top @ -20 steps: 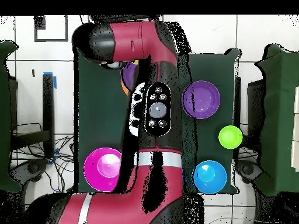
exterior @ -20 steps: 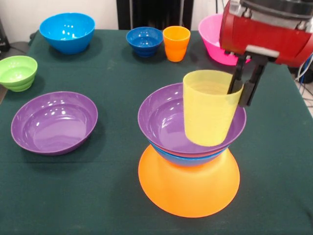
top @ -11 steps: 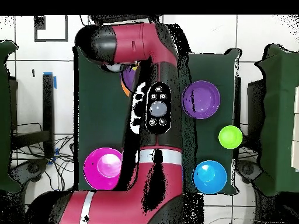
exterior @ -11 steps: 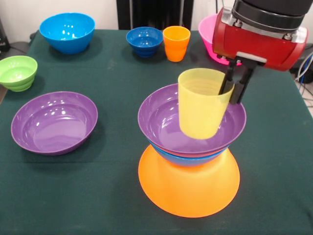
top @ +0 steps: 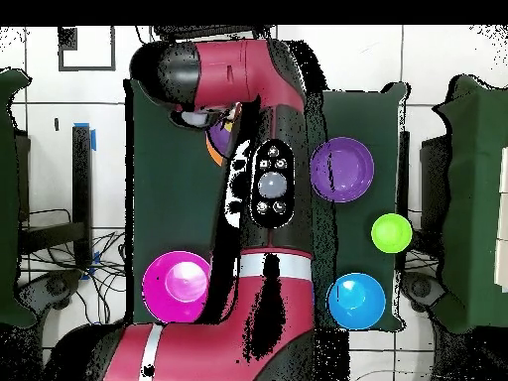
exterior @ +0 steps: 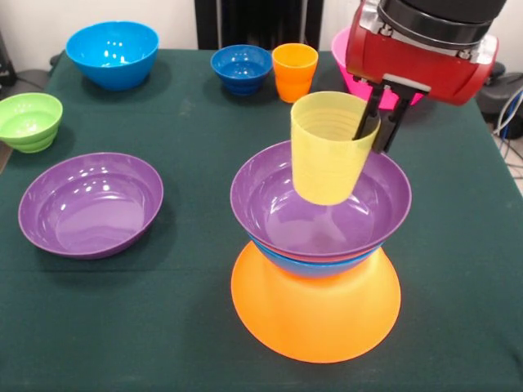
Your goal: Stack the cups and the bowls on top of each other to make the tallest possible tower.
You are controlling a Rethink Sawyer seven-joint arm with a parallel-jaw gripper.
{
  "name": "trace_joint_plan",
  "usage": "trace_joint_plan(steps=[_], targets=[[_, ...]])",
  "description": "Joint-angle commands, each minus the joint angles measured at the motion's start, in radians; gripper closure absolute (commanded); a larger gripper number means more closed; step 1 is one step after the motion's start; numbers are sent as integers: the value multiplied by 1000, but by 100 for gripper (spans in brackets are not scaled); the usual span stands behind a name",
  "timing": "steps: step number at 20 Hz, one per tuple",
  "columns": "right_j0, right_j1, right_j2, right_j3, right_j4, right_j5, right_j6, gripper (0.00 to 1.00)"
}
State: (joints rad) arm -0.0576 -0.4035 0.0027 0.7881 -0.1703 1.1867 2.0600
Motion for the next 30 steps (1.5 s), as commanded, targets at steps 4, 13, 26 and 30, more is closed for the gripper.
trace_joint_plan(steps=[4, 13, 26, 30], targets=[[-43, 1, 106, 107, -46, 19, -310, 100], [-49, 5, 127, 130, -43, -44, -293, 100], [-61, -11, 167, 215, -24, -130, -235, 100], [-62, -4, 174, 202, -40, -150, -238, 100]])
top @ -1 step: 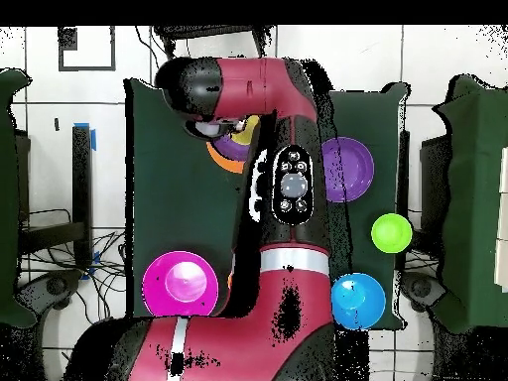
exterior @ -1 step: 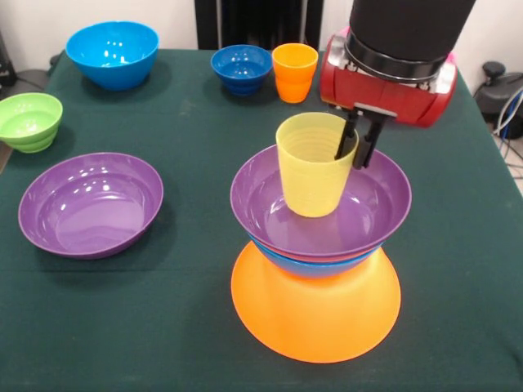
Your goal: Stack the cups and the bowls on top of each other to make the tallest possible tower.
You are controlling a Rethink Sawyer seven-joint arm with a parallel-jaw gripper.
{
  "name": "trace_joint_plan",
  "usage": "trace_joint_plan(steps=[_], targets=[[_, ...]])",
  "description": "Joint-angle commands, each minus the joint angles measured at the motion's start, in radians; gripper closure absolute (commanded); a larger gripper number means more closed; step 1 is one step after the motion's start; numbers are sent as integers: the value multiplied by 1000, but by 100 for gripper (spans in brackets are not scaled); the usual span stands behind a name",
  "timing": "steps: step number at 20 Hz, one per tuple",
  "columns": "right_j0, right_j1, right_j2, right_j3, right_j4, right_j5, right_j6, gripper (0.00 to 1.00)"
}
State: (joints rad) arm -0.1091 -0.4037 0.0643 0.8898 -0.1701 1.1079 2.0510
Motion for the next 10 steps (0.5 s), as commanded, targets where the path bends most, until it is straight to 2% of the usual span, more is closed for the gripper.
trace_joint_plan(steps=[1, 10], targets=[[-10, -2, 112, 92, -49, -74, -232, 100], [-19, 7, 125, 71, -69, -81, -251, 100]])
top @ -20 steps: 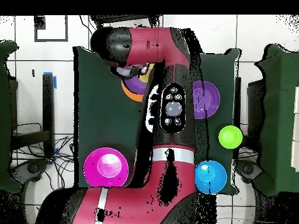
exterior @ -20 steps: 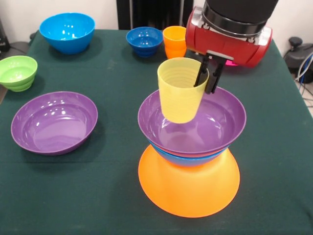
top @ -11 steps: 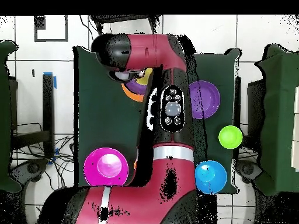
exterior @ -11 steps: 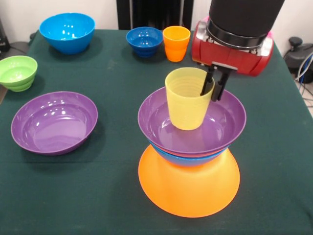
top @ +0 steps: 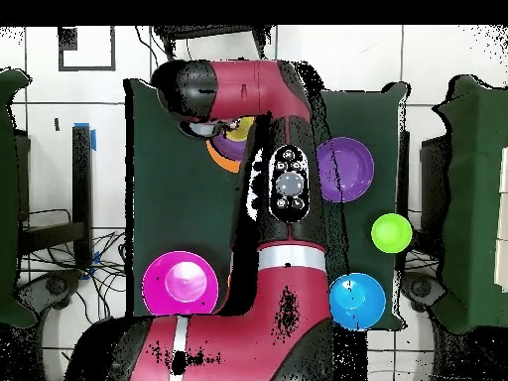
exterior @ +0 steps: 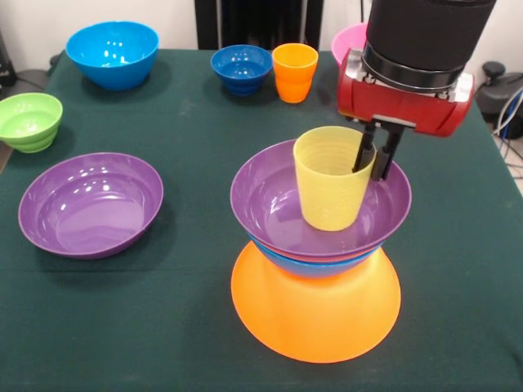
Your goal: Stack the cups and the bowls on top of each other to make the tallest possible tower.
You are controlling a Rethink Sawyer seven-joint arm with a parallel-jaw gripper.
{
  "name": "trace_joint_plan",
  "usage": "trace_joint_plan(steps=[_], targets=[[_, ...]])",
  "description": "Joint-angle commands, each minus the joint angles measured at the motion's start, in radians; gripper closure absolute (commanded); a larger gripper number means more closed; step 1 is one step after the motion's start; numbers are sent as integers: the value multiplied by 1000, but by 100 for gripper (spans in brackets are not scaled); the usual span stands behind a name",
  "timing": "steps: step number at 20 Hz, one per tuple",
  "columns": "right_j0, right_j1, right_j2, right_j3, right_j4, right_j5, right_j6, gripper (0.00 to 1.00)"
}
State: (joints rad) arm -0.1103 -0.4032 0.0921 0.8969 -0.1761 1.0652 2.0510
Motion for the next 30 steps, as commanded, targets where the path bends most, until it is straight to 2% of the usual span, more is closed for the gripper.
trace_joint_plan(steps=[1, 20, 21, 30], targets=[[-19, 1, 96, 75, -66, -46, -251, 100], [-23, -4, 83, 99, -106, -78, -237, 100], [-28, -8, 90, 111, -104, -93, -239, 0], [-26, -9, 93, 122, -82, -57, -204, 0]])
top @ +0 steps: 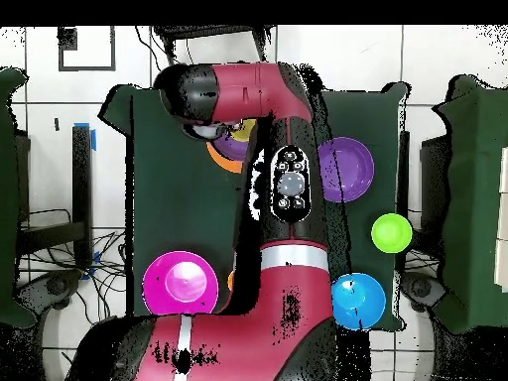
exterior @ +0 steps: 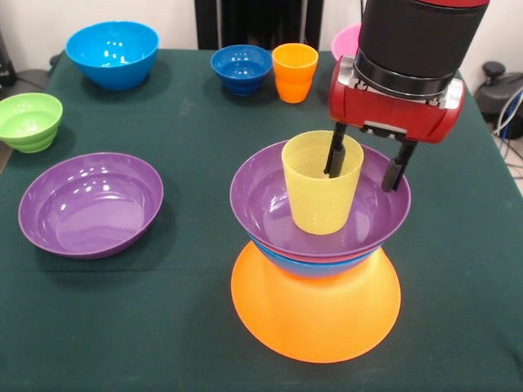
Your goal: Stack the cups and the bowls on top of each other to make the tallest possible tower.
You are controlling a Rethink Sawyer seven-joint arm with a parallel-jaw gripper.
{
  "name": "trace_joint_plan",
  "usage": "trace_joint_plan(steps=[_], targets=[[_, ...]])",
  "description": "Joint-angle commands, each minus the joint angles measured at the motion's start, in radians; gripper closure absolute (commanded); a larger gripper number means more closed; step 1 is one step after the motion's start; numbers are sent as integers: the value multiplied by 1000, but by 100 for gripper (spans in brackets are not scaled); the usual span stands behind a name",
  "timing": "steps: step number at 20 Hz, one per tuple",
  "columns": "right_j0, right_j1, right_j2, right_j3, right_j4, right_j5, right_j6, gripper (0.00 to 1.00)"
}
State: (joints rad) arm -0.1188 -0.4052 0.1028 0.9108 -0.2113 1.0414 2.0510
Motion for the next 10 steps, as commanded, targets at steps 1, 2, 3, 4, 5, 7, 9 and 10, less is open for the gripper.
trace_joint_plan(steps=[1, 2, 3, 4, 5, 7, 9, 10], targets=[[-17, -4, 84, 100, -46, -26, -206, 0], [-17, -3, 85, 95, -46, -22, -209, 0], [-18, -2, 86, 91, -46, -18, -211, 0], [-18, -3, 87, 90, -45, -15, -212, 0], [-18, -4, 88, 89, -45, -13, -213, 0], [-14, -19, 84, 90, -46, -3, -214, 0], [-6, -45, 72, 97, -53, 0, -211, 0], [-3, -57, 66, 100, -57, -3, -211, 0]])
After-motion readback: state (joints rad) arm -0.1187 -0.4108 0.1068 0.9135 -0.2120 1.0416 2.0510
